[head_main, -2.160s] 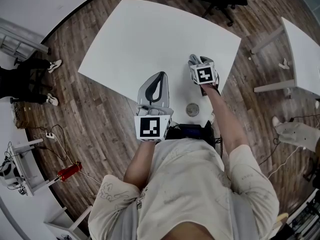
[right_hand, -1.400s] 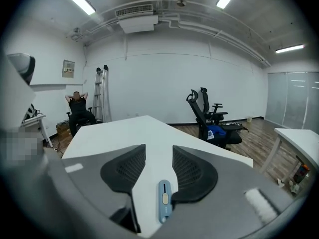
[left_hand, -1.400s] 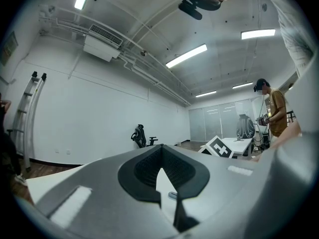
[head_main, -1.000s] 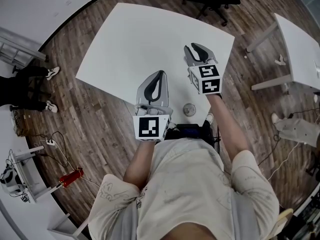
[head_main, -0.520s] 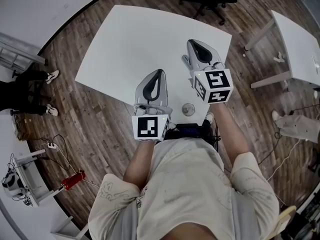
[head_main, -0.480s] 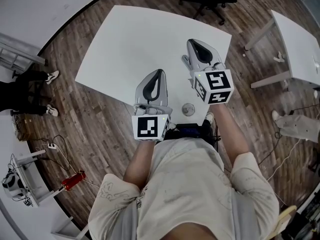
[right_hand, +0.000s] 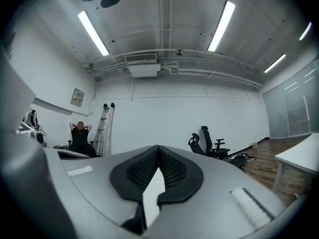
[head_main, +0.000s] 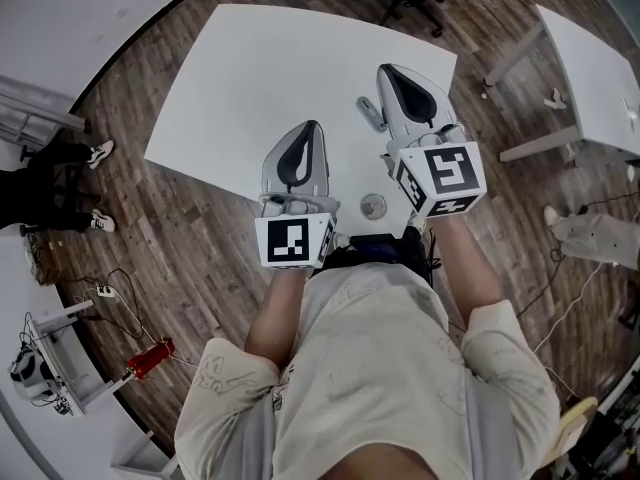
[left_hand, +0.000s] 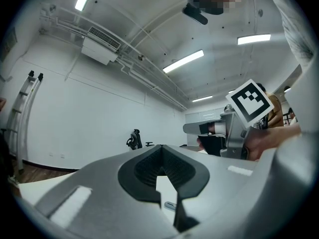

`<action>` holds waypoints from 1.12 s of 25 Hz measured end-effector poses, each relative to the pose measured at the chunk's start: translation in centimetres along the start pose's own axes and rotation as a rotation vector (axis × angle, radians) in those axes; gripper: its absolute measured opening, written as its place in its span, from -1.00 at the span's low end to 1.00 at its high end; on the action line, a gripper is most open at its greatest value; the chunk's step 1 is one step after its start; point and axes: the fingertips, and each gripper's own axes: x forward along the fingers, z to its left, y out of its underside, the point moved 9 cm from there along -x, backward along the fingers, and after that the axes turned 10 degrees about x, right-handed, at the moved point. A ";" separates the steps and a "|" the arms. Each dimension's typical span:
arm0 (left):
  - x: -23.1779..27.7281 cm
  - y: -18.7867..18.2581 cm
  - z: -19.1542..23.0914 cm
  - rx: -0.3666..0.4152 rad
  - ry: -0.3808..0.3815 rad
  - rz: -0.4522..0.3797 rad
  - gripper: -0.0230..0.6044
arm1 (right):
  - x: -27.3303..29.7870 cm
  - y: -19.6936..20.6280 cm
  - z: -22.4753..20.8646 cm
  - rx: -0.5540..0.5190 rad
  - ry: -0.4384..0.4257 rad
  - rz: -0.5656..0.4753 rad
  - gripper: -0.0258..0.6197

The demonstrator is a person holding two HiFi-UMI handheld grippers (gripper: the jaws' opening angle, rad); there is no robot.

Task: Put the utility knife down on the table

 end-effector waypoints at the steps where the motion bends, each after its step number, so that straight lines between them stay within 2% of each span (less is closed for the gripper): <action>1: 0.1 0.4 -0.2 -0.001 0.001 -0.001 -0.87 | -0.3 0.3 -0.1 -0.002 0.001 -0.001 -0.90; 28: 1.3 2.0 -2.0 -0.018 0.058 -0.022 -0.87 | -5.8 1.0 -0.7 -0.063 0.065 -0.053 -0.90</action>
